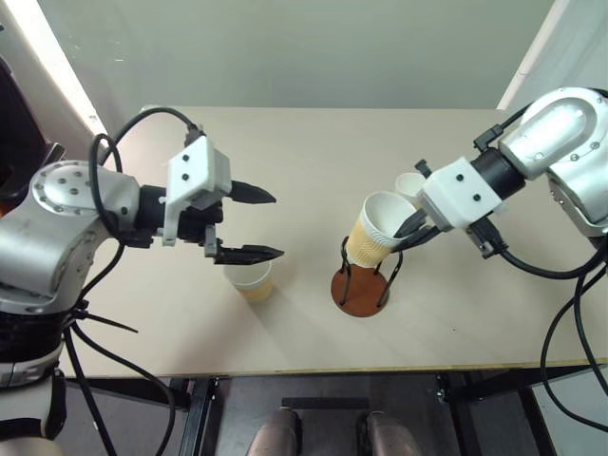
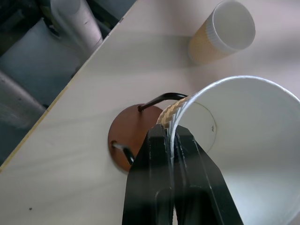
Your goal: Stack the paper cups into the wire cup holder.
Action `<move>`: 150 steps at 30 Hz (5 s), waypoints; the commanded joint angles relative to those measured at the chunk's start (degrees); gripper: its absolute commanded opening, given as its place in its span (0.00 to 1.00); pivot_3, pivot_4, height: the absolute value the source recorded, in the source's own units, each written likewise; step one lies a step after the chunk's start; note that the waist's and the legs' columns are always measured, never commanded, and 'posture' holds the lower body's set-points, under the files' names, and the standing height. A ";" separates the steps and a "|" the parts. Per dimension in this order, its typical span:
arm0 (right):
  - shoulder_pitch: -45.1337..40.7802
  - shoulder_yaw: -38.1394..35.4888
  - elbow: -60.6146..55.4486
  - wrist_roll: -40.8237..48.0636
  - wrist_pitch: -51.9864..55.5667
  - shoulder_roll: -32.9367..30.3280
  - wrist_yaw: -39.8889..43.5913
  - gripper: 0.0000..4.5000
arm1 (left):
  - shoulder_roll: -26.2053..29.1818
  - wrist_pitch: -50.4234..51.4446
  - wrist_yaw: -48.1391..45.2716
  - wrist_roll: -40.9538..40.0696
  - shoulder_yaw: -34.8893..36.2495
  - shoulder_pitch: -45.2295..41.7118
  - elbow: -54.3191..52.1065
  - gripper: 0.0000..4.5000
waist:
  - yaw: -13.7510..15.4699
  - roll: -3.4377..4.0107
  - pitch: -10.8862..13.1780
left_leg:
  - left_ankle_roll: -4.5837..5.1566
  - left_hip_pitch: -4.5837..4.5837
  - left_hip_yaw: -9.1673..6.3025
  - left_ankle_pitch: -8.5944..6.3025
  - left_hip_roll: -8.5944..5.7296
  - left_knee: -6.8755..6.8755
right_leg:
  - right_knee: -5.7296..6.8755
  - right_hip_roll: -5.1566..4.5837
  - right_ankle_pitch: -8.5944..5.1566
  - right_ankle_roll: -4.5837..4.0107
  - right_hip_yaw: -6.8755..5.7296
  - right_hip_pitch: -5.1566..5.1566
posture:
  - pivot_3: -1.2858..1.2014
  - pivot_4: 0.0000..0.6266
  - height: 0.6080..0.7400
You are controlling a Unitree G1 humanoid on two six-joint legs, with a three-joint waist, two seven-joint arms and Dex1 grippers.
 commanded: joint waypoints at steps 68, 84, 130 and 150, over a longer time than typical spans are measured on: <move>-12.31 -13.78 47.96 -32.76 -23.12 16.18 -5.43 0.00 | -0.56 -4.24 7.90 3.59 4.56 1.21 -0.44 1.00 | 0.25 0.06 0.04 | -1.34 -0.24 -0.31 0.16 0.06 -0.57 | 0.09 0.05 0.57 0.00 -0.21 -0.57 | 0.52 0.24 1.00; -6.16 -1.72 2.92 -6.60 -7.57 1.72 0.26 0.00 | 3.08 -4.87 0.68 0.55 4.43 4.15 -1.00 1.00 | -0.13 0.03 0.03 | -1.12 -0.03 -0.61 0.06 0.42 -0.54 | 0.12 0.52 0.25 -0.50 -0.18 -0.40 | 0.52 0.24 1.00; -11.35 14.77 8.90 -5.35 -16.32 2.32 0.26 0.04 | 3.35 -2.30 4.34 -2.14 6.93 7.88 -5.55 1.00 | -0.22 0.01 0.02 | -0.89 0.01 -0.62 0.30 0.51 -0.52 | 0.56 0.59 0.12 -1.11 -0.20 -0.51 | 0.52 0.24 1.00; 0.49 -13.18 0.57 8.59 17.32 11.67 -19.29 0.98 | 5.99 -17.46 -19.01 5.79 -3.62 -9.08 17.10 1.00 | -0.11 -0.11 -0.03 | -0.93 0.02 -0.61 0.32 0.50 -0.52 | 0.82 0.59 -0.01 -1.33 -0.16 -0.62 | 0.52 0.24 1.00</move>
